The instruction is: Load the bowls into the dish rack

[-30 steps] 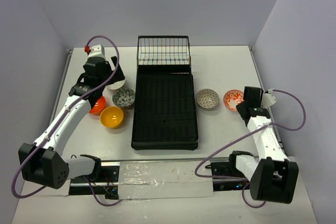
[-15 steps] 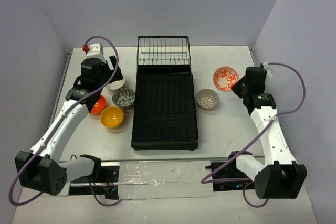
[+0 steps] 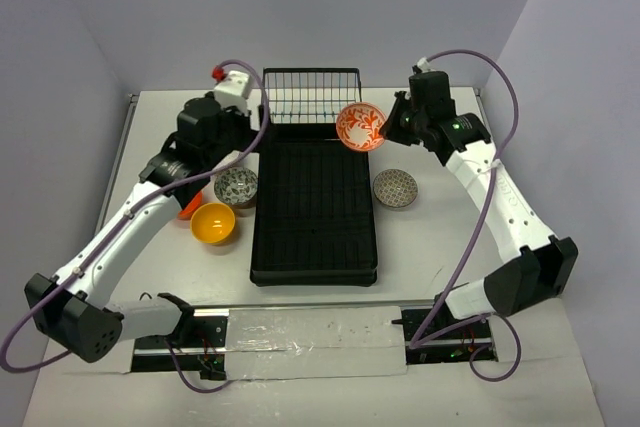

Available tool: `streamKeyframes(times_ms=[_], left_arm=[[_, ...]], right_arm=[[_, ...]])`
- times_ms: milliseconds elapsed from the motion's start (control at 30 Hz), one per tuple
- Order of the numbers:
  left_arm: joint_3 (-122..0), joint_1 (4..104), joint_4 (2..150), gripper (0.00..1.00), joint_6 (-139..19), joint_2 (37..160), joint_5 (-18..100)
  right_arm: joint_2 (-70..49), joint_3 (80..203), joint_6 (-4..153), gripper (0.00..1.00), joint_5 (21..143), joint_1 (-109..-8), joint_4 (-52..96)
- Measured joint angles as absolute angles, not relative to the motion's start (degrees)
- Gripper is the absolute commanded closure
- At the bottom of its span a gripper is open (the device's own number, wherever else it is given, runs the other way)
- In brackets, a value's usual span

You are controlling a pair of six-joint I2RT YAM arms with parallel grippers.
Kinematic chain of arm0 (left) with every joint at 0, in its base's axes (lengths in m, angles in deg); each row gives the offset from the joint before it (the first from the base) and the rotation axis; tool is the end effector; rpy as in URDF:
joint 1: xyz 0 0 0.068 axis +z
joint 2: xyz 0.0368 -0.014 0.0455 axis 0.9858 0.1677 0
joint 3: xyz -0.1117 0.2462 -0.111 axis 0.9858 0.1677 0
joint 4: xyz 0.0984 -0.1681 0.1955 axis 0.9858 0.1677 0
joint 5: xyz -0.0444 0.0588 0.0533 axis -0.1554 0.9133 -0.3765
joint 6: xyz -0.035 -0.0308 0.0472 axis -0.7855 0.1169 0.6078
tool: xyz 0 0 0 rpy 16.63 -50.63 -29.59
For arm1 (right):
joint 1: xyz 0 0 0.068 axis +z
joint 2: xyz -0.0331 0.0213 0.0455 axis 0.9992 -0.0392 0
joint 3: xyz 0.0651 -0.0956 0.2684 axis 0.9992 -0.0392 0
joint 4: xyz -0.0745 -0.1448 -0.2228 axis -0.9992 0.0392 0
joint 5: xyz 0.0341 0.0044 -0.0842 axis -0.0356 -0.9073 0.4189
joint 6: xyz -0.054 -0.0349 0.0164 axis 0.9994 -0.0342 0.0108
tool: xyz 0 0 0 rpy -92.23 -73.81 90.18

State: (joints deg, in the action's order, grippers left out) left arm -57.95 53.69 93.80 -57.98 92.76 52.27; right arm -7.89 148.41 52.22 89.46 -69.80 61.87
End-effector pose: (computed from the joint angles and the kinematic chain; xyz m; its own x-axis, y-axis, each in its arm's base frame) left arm 0.2732 -0.1338 0.4006 -0.3161 -0.0256 -0.9484 0.3517 0.9252 -0.1422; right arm 0.3070 0.0993 0.3956 -0.6389 0.3057 -0.7060 0.0060 0.9196 0.3927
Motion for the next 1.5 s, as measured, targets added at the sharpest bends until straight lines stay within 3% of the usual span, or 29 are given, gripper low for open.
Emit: streamKeyframes(times_ms=[267, 833, 1000, 1267, 1500], left_arm=[[-71.3, 37.0, 98.8, 0.12, -46.2, 102.1, 51.6], [-69.9, 23.7, 104.0, 0.10, -31.5, 106.2, 54.7], [-69.6, 22.2, 103.5, 0.16, -29.6, 109.5, 57.4], [-67.9, 21.2, 99.8, 0.44, -27.0, 112.1, 64.0], [-66.6, 21.2, 97.6, 0.58, -26.3, 113.4, 66.4]], right_arm=[[-12.5, 151.5, 55.3, 1.00, 83.7, -68.5, 64.5], [-15.7, 155.5, 58.9, 1.00, 77.2, -64.2, 67.1], [-15.7, 155.5, 60.1, 1.00, 77.2, -63.7, 68.1], [-16.0, 155.4, 61.9, 1.00, 77.9, -63.6, 69.4], [-16.8, 154.8, 62.9, 1.00, 77.6, -63.5, 69.5]])
